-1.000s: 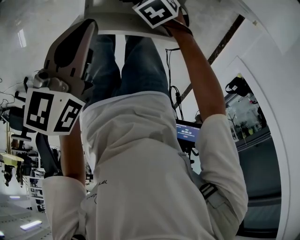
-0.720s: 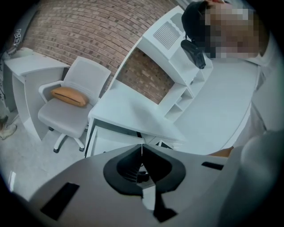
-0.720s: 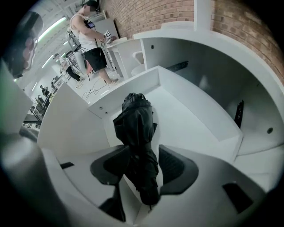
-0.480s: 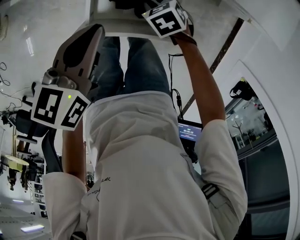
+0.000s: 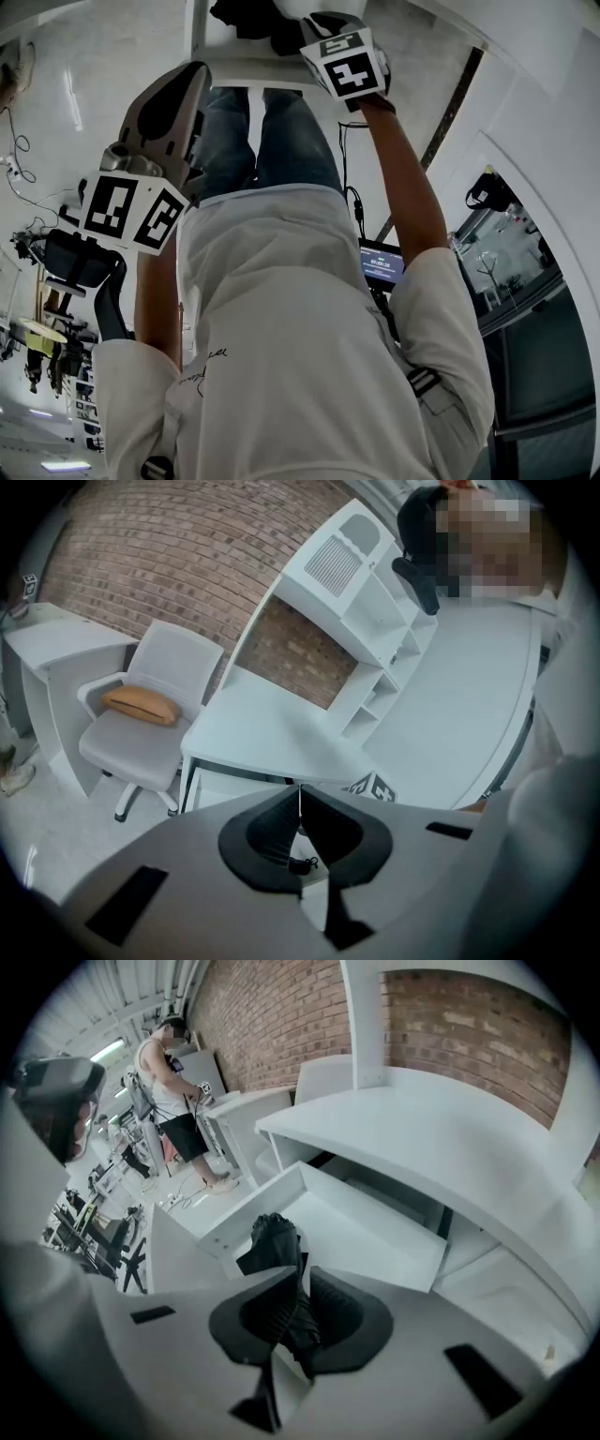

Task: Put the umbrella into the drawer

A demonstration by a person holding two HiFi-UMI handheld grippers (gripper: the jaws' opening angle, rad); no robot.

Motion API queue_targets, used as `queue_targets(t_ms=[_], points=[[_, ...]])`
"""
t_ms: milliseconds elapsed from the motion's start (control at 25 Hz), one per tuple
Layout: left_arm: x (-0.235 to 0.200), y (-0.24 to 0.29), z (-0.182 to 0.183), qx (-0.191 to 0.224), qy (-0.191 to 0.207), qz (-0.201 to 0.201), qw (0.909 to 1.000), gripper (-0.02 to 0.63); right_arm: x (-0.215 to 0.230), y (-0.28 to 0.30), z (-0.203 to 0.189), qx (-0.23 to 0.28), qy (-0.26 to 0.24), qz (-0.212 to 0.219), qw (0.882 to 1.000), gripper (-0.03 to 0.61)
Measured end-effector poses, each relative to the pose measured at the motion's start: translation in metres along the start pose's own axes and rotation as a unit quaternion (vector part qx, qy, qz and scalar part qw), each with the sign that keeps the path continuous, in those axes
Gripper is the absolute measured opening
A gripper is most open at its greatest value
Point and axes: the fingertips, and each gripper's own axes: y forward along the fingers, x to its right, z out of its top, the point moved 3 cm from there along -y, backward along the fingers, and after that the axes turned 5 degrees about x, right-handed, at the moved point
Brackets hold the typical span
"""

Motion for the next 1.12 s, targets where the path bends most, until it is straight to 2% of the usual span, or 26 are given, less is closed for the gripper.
queue_targets(t_ms=[600, 1120], points=[[0.028, -0.006, 0.011, 0.014, 0.031, -0.020, 0.9992, 0.017, -0.007, -0.066, 0.024, 0.070, 0.026, -0.023, 0.997, 0.032], [0.048, -0.019, 0.039, 0.037, 0.051, -0.035, 0.9974, 0.017, -0.021, -0.126, 0.048, 0.130, 0.051, -0.029, 0.990, 0.025]])
